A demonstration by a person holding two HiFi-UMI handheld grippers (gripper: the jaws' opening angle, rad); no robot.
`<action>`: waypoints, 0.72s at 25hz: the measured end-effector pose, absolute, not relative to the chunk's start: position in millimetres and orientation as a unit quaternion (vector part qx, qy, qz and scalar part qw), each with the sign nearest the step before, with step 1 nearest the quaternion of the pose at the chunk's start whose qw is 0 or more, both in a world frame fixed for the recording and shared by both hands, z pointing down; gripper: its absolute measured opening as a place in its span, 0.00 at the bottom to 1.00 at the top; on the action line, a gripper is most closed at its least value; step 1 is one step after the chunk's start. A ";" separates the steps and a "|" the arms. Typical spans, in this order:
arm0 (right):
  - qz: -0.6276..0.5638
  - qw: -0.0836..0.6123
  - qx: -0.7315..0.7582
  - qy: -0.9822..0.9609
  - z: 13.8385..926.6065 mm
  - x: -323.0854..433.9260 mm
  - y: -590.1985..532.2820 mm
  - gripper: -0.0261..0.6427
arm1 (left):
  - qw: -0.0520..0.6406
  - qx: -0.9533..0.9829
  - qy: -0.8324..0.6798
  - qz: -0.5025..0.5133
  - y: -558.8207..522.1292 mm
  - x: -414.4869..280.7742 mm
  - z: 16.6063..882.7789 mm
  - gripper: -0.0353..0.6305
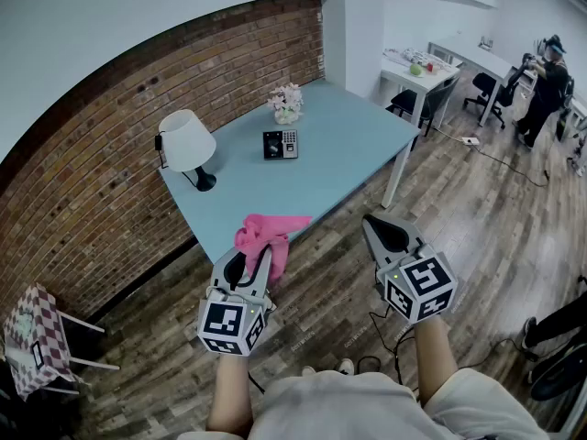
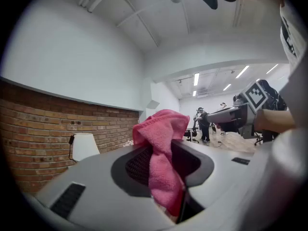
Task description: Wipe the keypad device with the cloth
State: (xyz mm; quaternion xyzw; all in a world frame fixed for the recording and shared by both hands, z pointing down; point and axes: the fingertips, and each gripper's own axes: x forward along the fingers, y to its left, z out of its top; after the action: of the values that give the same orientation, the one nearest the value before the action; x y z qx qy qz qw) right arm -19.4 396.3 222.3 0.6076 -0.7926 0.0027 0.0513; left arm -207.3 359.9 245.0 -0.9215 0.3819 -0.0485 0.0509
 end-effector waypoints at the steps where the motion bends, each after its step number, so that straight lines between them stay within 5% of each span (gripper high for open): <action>1: 0.003 0.050 0.607 -0.793 223.0 -16.9 396.5 0.07 | 0.051 -0.922 0.382 -0.050 360.0 -204.8 245.7 0.27; 10: -0.009 0.092 0.578 -0.811 230.8 2.4 387.4 0.07 | 0.054 -0.919 0.386 -0.060 356.1 -182.4 248.0 0.27; 14: 0.038 0.033 0.558 -0.829 220.3 20.4 383.7 0.07 | 0.049 -0.911 0.405 -0.064 353.0 -176.8 250.1 0.27; 18: 0.009 0.052 0.566 -0.822 224.1 39.8 379.9 0.07 | 0.035 -0.904 0.421 -0.059 353.3 -168.2 256.8 0.27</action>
State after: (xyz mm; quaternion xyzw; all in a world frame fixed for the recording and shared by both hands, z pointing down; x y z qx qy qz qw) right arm 39.8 379.9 224.1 0.5664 -0.8224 0.0087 0.0523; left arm -168.2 353.3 256.8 -0.9043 0.4214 -0.0587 0.0351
